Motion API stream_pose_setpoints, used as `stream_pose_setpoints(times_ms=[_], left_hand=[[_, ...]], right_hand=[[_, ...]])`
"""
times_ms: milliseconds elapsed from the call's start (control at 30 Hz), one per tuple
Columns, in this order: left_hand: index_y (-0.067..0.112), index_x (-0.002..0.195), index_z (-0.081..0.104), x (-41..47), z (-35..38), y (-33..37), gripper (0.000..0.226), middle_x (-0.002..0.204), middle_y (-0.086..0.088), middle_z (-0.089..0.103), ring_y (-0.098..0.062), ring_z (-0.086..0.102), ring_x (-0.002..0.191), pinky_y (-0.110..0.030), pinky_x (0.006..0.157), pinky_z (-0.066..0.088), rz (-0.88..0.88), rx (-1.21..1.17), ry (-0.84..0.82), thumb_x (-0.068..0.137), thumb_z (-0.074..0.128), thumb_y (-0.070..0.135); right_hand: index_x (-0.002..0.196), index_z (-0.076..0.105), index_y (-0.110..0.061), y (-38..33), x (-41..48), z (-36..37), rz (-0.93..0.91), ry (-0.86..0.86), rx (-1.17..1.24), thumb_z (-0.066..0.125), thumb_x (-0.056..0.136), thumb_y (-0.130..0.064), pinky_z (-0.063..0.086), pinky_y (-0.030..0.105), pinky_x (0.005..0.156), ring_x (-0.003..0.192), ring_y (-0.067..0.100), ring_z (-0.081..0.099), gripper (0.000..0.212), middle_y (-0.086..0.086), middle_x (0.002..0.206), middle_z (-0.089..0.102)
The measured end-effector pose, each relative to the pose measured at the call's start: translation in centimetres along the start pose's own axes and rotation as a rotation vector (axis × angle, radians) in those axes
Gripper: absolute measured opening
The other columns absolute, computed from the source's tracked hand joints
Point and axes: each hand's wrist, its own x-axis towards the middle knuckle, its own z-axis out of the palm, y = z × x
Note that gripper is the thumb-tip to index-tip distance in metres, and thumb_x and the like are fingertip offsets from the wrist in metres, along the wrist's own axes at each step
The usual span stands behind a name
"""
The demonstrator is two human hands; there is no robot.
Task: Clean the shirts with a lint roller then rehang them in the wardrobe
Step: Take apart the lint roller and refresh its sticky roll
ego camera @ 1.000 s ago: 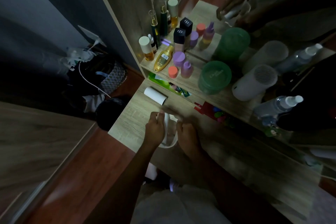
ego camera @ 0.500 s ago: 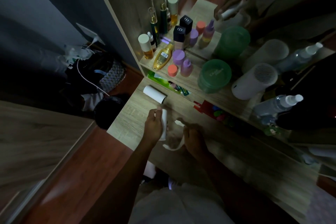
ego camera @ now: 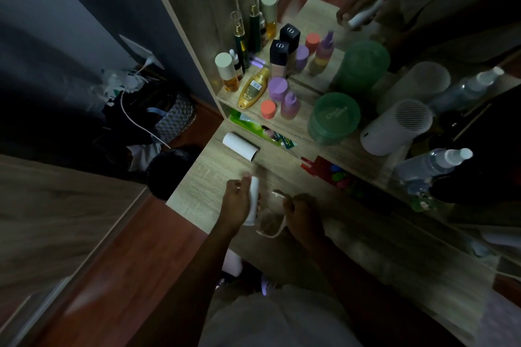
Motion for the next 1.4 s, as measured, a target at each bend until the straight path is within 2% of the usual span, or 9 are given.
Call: stream_pose_setpoints(times_ms=[133,233,400,533,633,800,1067,1267,1400], left_hand=[[0.018,0.117,0.051,0.0,0.2,-0.2,0.05,0.109,-0.017,0.069,-0.032,0.069,0.095,-0.049,0.084,0.058,0.01,0.049,-0.031,0.096,0.044,0.062],[0.014,0.122,0.051,-0.4,0.2,0.2,0.043,0.114,-0.018,0.067,-0.032,0.067,0.099,-0.044,0.087,0.055,0.061,0.119,-0.053,0.101,0.044,0.051],[0.009,0.128,0.052,-0.9,0.1,0.6,0.038,0.111,-0.005,0.059,-0.02,0.056,0.094,-0.024,0.069,0.042,0.135,0.192,-0.089,0.105,0.042,0.038],[0.008,0.126,0.054,-0.9,-0.2,0.8,0.038,0.113,-0.01,0.061,-0.011,0.055,0.084,-0.017,0.063,0.037,0.159,0.243,-0.115,0.106,0.04,0.037],[0.006,0.123,0.054,-1.0,-0.5,0.8,0.039,0.109,-0.011,0.062,-0.018,0.058,0.087,-0.016,0.063,0.04,0.162,0.284,-0.103,0.106,0.041,0.038],[0.002,0.112,0.055,-0.9,-0.8,0.7,0.041,0.104,-0.022,0.067,-0.042,0.064,0.101,-0.047,0.088,0.051,0.149,0.288,-0.101,0.102,0.047,0.04],[0.001,0.115,0.056,-0.5,-1.2,1.5,0.039,0.102,-0.011,0.057,-0.014,0.053,0.079,-0.02,0.06,0.034,0.107,0.348,-0.101,0.105,0.043,0.036],[0.002,0.112,0.062,-0.4,-1.7,1.8,0.029,0.11,-0.021,0.067,-0.04,0.063,0.107,-0.043,0.09,0.05,0.104,0.322,-0.125,0.1,0.053,0.027],[0.009,0.122,0.064,-0.8,-1.9,2.3,0.031,0.108,-0.008,0.064,-0.022,0.062,0.093,-0.026,0.065,0.048,0.151,0.351,-0.17,0.1,0.055,0.029]], right_hand=[[0.104,0.065,-0.022,-0.5,1.1,-0.4,-0.034,0.068,0.011,0.048,0.099,-0.035,0.052,0.027,0.086,0.09,0.005,0.06,0.022,-0.007,0.098,0.065],[0.119,0.064,-0.014,-2.6,2.2,-1.8,0.0,-0.077,0.463,0.054,0.1,-0.026,0.052,0.021,0.088,0.1,0.005,0.063,0.025,-0.002,0.112,0.067],[0.115,0.071,-0.01,-4.5,3.7,-3.3,-0.011,-0.234,0.764,0.06,0.098,-0.021,0.049,0.012,0.067,0.077,-0.006,0.066,0.023,-0.008,0.088,0.071],[0.11,0.071,-0.009,-4.2,3.6,-3.0,-0.075,-0.289,0.735,0.061,0.096,-0.012,0.051,0.01,0.071,0.081,-0.009,0.067,0.018,-0.008,0.093,0.072],[0.109,0.074,-0.01,-4.1,3.4,-3.3,-0.055,-0.318,0.801,0.065,0.094,-0.018,0.054,0.017,0.071,0.086,0.005,0.072,0.019,-0.001,0.094,0.076],[0.102,0.075,-0.008,-4.7,3.3,-3.8,-0.049,-0.316,0.848,0.067,0.092,-0.013,0.058,0.022,0.076,0.086,0.011,0.073,0.014,0.005,0.092,0.077],[0.09,0.075,-0.016,-4.8,3.1,-3.8,-0.108,-0.268,0.723,0.067,0.092,-0.015,0.058,0.031,0.073,0.081,0.022,0.072,0.008,0.012,0.086,0.076],[0.082,0.07,-0.027,-5.1,3.0,-3.9,-0.094,-0.26,0.664,0.064,0.093,-0.014,0.055,0.018,0.067,0.07,0.004,0.07,0.019,0.001,0.079,0.074],[0.084,0.073,-0.02,-5.1,2.9,-4.3,-0.048,-0.223,0.71,0.062,0.094,-0.011,0.054,0.019,0.065,0.069,0.012,0.07,0.017,0.013,0.082,0.075]])
